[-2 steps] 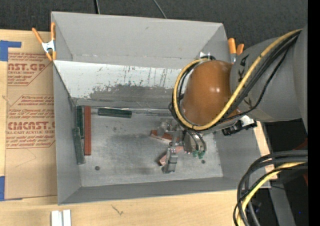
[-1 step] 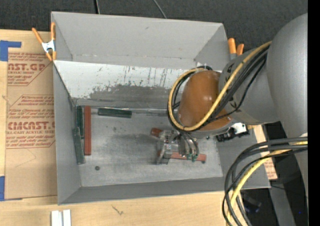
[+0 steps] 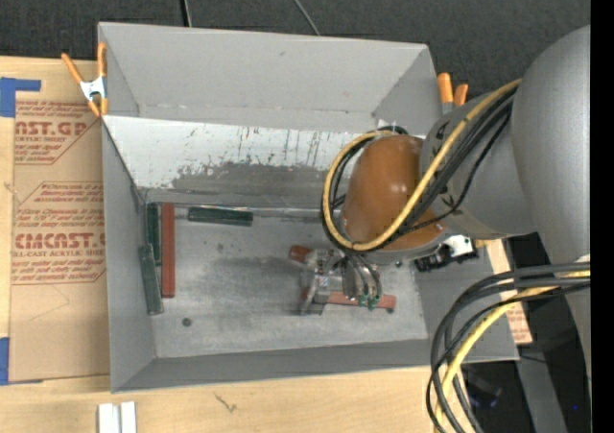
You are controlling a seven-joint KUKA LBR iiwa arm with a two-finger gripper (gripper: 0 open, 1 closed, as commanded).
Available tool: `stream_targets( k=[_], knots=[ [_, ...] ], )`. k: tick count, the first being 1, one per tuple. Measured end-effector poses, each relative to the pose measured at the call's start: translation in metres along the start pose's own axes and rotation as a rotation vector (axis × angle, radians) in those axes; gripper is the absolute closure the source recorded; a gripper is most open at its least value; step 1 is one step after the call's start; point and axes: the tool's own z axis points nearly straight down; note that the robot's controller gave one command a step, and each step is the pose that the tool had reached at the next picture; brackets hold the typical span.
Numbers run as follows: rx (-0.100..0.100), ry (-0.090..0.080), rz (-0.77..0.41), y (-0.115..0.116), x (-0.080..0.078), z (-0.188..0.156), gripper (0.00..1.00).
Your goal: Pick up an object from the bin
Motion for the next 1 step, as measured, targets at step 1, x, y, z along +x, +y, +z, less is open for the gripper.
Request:
stream_targets(
  k=[1],
  knots=[
    [0.001, 0.005, 0.058, 0.0000, -0.0008, -0.0147, 1.00]
  ],
)
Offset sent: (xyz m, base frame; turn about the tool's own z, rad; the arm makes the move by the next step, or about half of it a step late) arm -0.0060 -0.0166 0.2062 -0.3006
